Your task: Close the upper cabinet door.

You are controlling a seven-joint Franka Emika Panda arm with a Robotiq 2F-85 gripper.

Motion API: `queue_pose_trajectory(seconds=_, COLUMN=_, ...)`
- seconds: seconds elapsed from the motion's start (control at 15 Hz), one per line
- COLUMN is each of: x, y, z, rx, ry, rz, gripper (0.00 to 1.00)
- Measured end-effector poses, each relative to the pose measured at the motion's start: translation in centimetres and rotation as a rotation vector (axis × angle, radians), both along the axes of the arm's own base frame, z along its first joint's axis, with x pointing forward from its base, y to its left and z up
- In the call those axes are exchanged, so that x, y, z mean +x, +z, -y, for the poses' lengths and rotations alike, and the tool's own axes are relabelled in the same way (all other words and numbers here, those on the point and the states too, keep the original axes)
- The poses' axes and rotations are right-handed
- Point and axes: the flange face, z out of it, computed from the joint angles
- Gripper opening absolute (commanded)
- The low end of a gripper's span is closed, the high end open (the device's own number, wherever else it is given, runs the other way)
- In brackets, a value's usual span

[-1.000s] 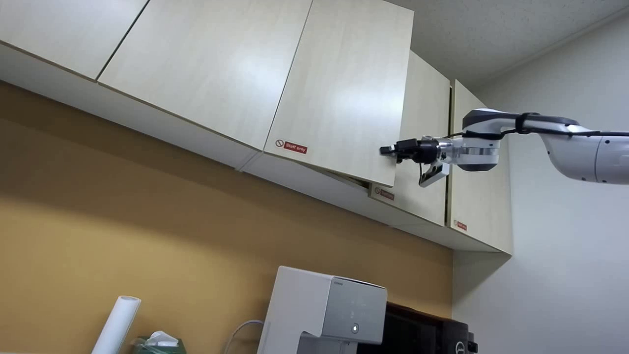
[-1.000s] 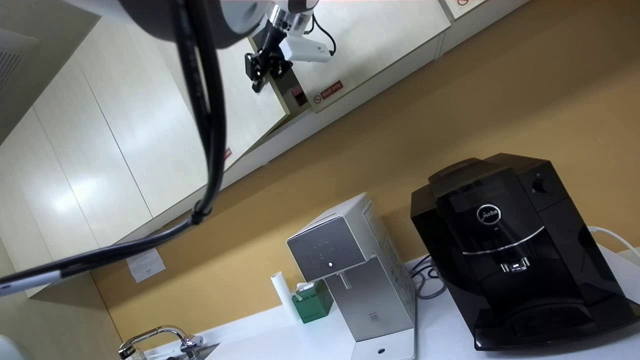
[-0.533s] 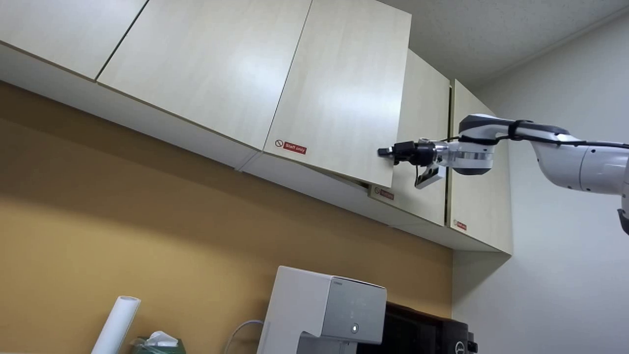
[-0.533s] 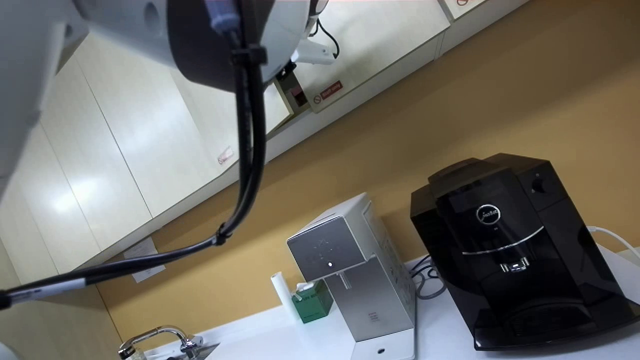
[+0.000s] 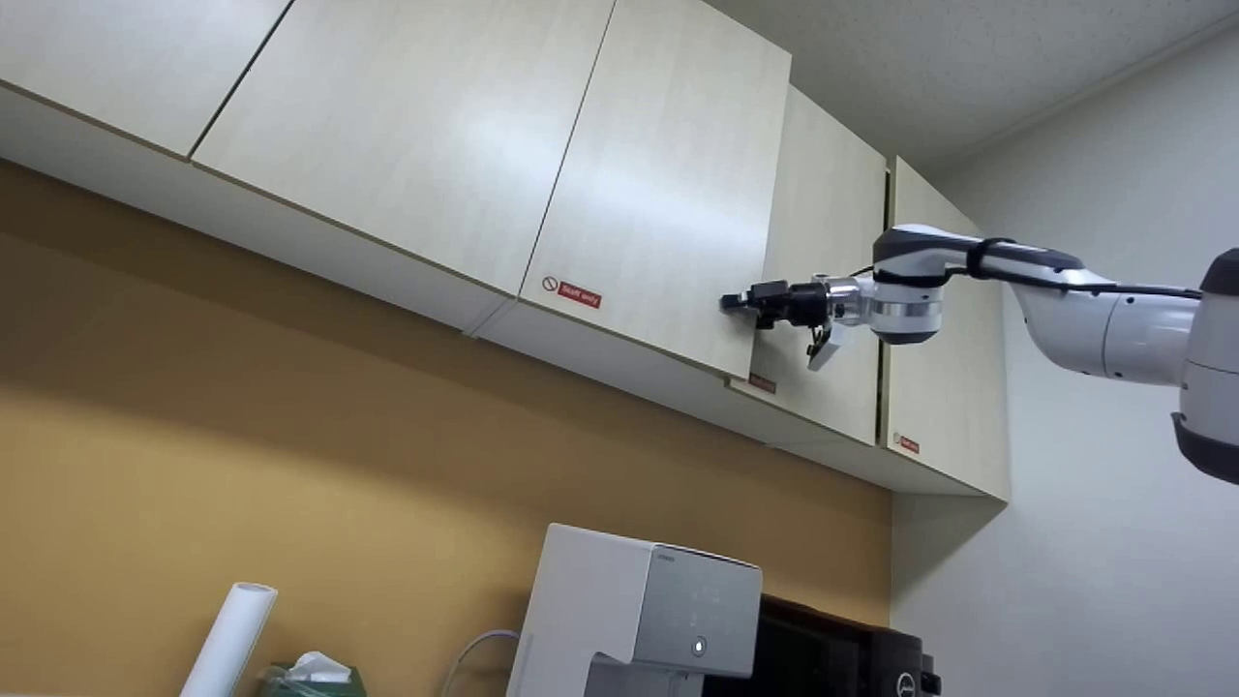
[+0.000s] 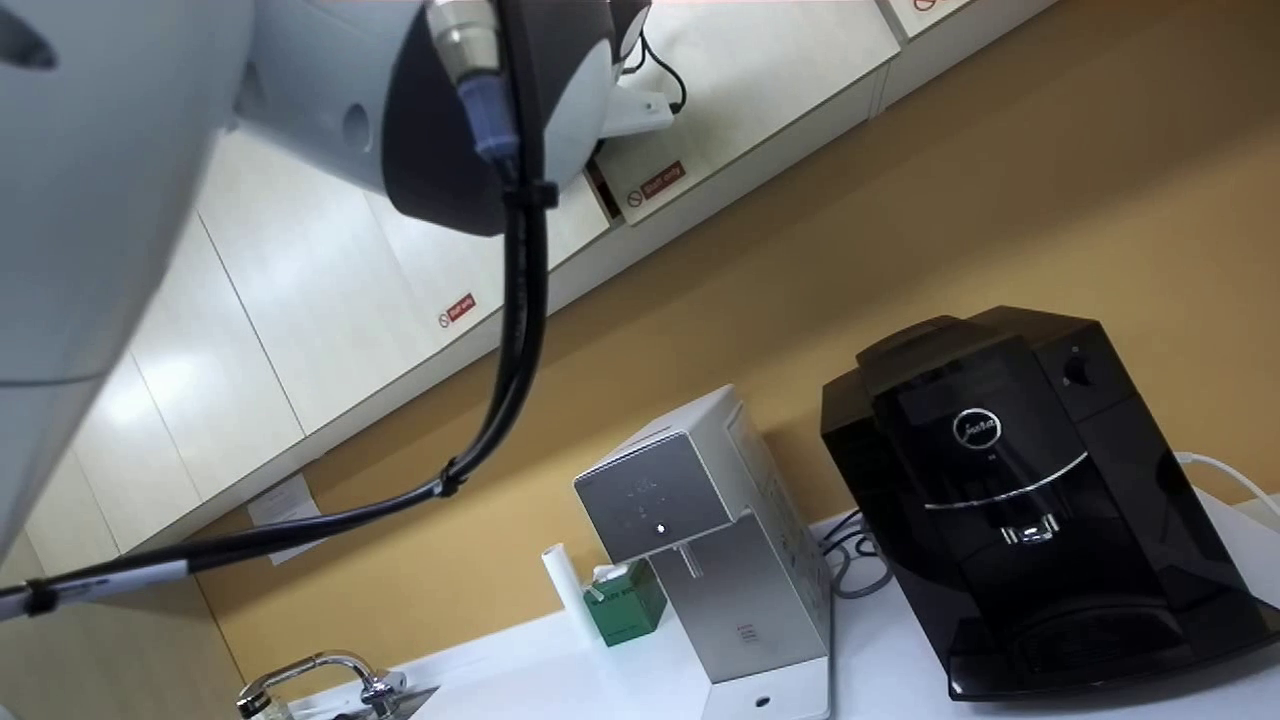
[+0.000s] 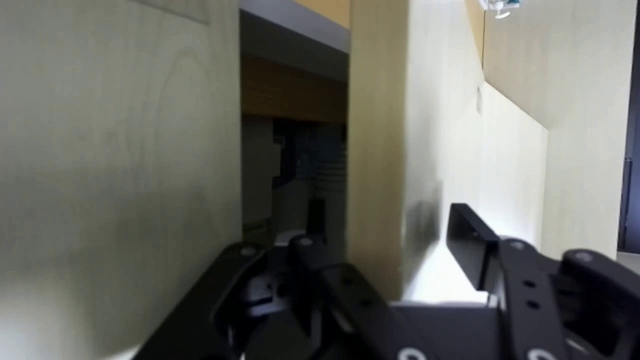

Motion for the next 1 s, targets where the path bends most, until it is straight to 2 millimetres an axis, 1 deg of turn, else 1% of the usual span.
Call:
queue_pose_trajectory(seconds=0.07, x=-0.2, y=0.3, z=-0.1, rx=-0.005, ry=-0.007, rz=-0.005, gripper=0.98)
queue_pose_trajectory(seconds=0.13, x=-0.4, y=0.7, z=-0.2, rx=-0.009, ry=-0.013, rz=-0.007, gripper=1.00)
queue_pose_trajectory(seconds=0.4, x=-0.9, y=2.3, z=-0.9, rx=-0.019, ry=-0.049, rz=-0.003, gripper=1.00)
queue_pose_trajectory(seconds=0.6, x=-1.1, y=2.8, z=-1.1, rx=-0.023, ry=-0.078, rz=-0.014, gripper=1.00)
queue_pose_trajectory(seconds=0.8, x=-1.4, y=3.3, z=-0.6, rx=-0.024, ry=-0.106, rz=0.004, gripper=1.00)
queue_pose_trajectory(seconds=1.0, x=-2.0, y=3.3, z=0.5, rx=-0.037, ry=-0.137, rz=0.007, gripper=1.00)
